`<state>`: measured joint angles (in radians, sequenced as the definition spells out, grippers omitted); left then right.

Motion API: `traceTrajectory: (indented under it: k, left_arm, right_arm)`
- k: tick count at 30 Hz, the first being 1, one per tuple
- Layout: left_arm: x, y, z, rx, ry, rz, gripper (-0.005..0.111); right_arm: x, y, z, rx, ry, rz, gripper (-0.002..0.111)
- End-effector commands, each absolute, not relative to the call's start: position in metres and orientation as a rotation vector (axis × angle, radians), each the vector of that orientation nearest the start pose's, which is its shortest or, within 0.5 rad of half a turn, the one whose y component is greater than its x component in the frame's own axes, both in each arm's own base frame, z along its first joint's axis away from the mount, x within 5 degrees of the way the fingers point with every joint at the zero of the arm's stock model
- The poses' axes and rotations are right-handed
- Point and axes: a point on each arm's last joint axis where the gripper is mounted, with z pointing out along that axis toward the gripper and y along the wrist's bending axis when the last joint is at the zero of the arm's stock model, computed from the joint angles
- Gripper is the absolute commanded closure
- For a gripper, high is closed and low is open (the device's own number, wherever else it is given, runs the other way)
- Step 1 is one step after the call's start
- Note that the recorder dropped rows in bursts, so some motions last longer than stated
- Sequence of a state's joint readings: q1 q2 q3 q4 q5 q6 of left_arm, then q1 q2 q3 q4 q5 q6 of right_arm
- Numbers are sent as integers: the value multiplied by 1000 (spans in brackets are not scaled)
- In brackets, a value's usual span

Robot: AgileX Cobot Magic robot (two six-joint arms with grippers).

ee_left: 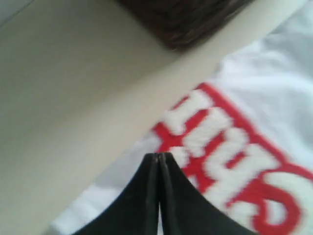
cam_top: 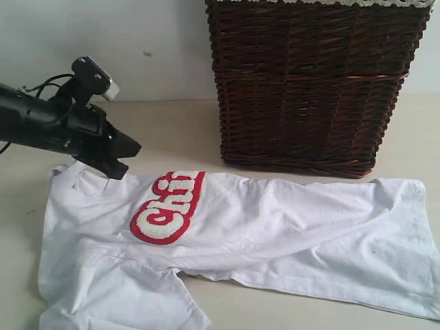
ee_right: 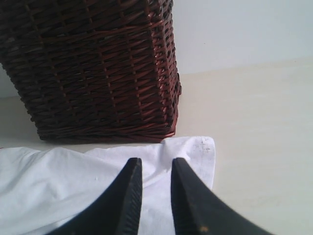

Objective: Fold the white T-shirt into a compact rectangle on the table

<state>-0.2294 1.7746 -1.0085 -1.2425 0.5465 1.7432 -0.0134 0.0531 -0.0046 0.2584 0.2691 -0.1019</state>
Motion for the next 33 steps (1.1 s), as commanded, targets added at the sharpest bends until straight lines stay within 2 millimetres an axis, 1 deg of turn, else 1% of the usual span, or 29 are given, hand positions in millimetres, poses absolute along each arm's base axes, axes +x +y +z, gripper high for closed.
traceTrajectory:
  k: [1, 2, 4, 7, 9, 10, 12, 13, 15, 16, 18, 19, 20, 23, 25, 26, 27, 28, 30, 33]
  left_arm:
    - [284, -126, 202, 1582, 1962, -945, 106]
    - [275, -123, 201, 1723, 1924, -993, 106]
    - [262, -114, 191, 1891, 1935, -991, 106]
    - [246, -100, 174, 2062, 1943, -836, 106]
    - [235, -95, 166, 2081, 1929, -749, 106]
    - [223, -92, 163, 2097, 1883, -713, 106]
    - [207, -90, 158, 2120, 1792, -653, 106]
    - [201, -90, 157, 2097, 1740, -599, 106]
    - [194, -89, 156, 1997, 1786, -511, 106]
    - [192, -86, 156, 1982, 1795, -440, 106]
    - [189, -84, 155, 1996, 1793, -401, 105]
    - [187, -82, 154, 2034, 1777, -398, 102]
    - [183, -82, 154, 2074, 1760, -437, 97]
    - [165, -85, 157, 2169, 1706, -685, 74]
    - [157, -89, 162, 2148, 1691, -841, 55]
    - [157, -91, 162, 2108, 1702, -863, 49]
    - [158, -92, 162, 2068, 1720, -849, 46]
    - [160, -93, 160, 2056, 1732, -824, 46]
    - [163, -94, 154, 2086, 1736, -757, 48]
    - [165, -100, 143, 2178, 1718, -678, 51]
  right_arm:
    - [58, 5, 187, 94, 1787, 158, 87]
    - [58, 5, 187, 94, 1787, 158, 87]
    - [58, 5, 187, 94, 1787, 158, 87]
    - [58, 5, 187, 94, 1787, 158, 87]
    - [58, 5, 187, 94, 1787, 158, 87]
    - [58, 5, 187, 94, 1787, 158, 87]
    - [58, 5, 187, 94, 1787, 158, 87]
    - [58, 5, 187, 94, 1787, 158, 87]
    - [58, 5, 187, 94, 1787, 158, 87]
    - [58, 5, 187, 94, 1787, 158, 87]
    - [58, 5, 187, 94, 1787, 158, 87]
    - [58, 5, 187, 94, 1787, 158, 87]
    - [58, 5, 187, 94, 1787, 158, 87]
    - [58, 5, 187, 94, 1787, 158, 87]
    - [58, 5, 187, 94, 1787, 158, 87]
    - [58, 5, 187, 94, 1787, 158, 87]
    - [58, 5, 187, 94, 1787, 158, 87]
    - [58, 5, 187, 94, 1787, 158, 87]
    - [58, 5, 187, 94, 1787, 158, 87]
    - [58, 5, 187, 94, 1787, 158, 87]
